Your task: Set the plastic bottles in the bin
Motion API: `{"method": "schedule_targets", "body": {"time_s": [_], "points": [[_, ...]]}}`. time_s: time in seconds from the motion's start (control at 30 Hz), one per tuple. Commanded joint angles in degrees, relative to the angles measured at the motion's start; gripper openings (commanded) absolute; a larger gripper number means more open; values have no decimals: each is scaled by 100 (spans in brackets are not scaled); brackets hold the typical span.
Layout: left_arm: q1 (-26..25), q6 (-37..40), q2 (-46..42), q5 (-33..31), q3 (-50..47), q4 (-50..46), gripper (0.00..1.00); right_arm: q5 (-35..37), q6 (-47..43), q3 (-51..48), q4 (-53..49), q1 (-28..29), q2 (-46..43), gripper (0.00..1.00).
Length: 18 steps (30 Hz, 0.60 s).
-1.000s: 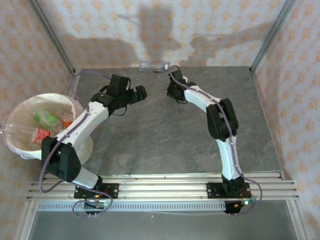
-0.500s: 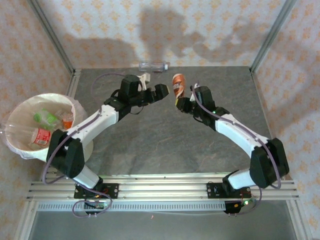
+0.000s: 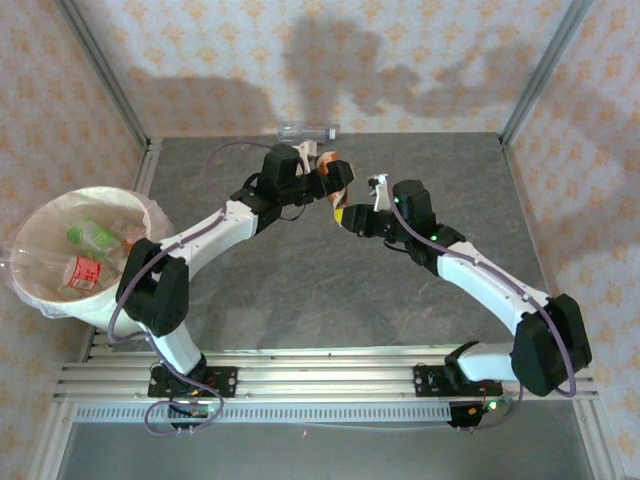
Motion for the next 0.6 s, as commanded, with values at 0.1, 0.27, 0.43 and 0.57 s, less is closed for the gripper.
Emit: {"method": "schedule_targets", "body": {"time_s": [0.1,0.27,0.43,0.57], "points": [[26,-57,65,-465,312,393,71,-618,-183,-44,333,36,-155,17],[35,-165,59,-394,230,526,59,-600,-140,-55,337,39,-182,19],[60,-169,-69,-452,174,466,54,-381,-153,98,75,34,-242,62],[79,130,-463,-936,261,-184,54,-1,-377,250,-150,18,-589,88]]}}
